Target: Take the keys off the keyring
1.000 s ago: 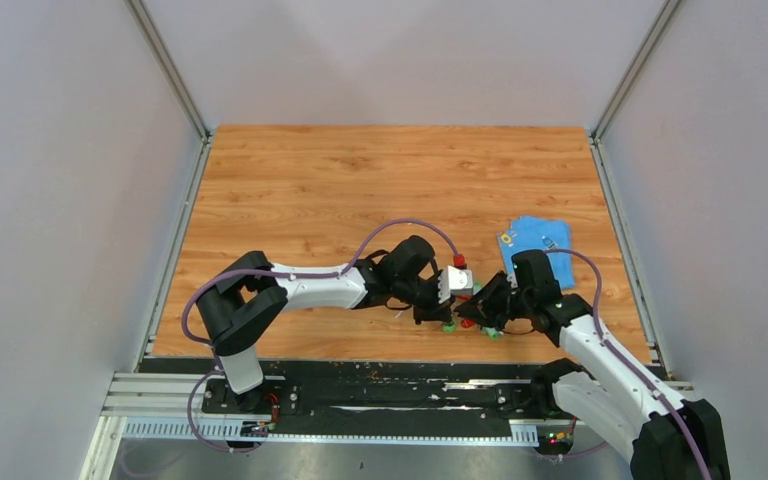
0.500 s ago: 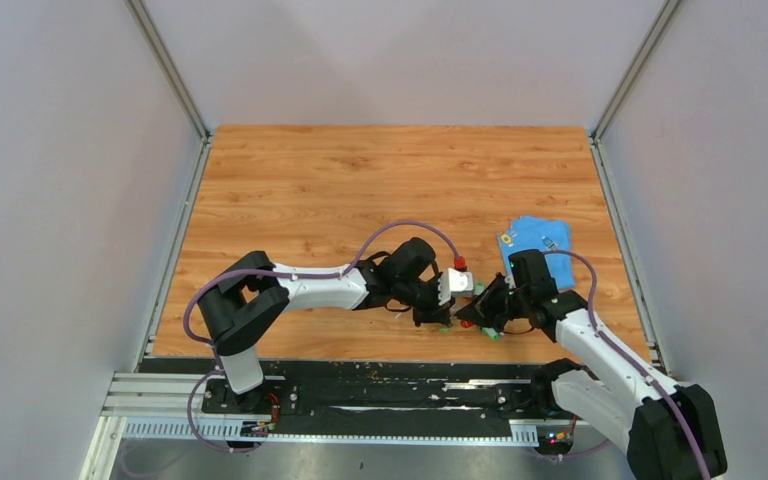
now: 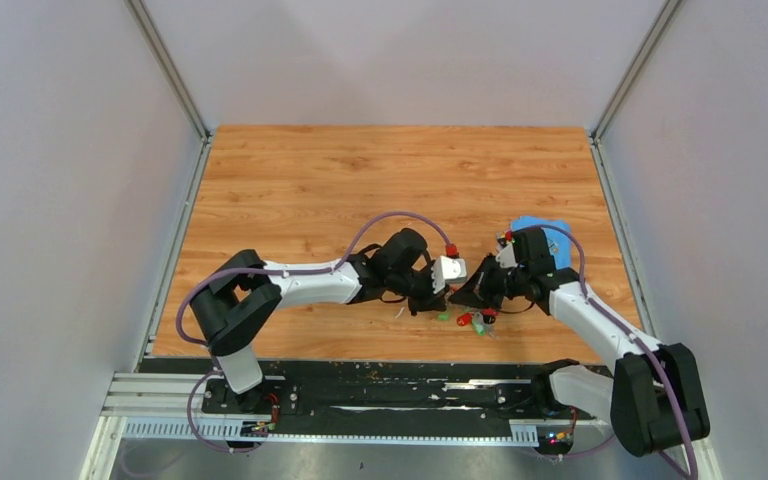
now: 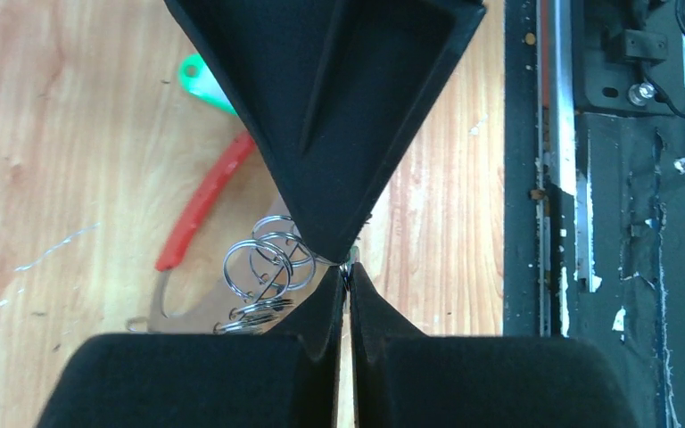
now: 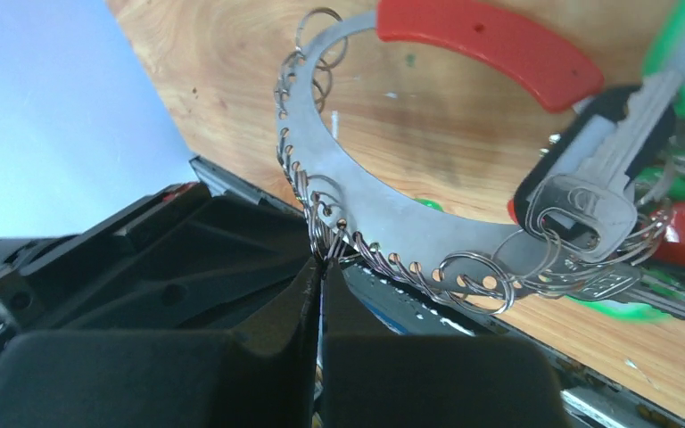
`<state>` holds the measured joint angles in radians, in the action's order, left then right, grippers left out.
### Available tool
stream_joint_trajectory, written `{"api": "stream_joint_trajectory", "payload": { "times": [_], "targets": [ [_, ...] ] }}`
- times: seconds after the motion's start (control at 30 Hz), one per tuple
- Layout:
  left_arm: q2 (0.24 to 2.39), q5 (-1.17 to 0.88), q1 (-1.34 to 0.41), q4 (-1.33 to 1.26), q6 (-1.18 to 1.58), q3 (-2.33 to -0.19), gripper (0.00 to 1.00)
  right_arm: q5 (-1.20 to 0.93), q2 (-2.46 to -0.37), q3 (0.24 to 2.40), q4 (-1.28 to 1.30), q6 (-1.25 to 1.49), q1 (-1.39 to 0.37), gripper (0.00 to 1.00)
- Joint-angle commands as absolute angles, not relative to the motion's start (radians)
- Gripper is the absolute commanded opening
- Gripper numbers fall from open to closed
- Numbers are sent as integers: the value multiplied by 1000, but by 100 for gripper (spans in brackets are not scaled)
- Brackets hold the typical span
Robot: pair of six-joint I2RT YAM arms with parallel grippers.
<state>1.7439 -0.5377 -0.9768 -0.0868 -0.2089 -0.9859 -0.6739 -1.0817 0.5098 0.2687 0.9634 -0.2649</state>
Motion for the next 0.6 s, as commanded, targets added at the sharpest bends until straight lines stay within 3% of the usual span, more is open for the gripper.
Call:
{"api": "stream_joint_trajectory", "payload": {
  "times": [0.0,0.57],
  "targets": [
    [1694,-494,-953,-91,-210,-973,0,-867,-1120,613,252,811,-252,0],
    [1581,-422,-923,-38,-353,-965,0,-996,-1201,709,404,585,-258,0]
  ]
}}
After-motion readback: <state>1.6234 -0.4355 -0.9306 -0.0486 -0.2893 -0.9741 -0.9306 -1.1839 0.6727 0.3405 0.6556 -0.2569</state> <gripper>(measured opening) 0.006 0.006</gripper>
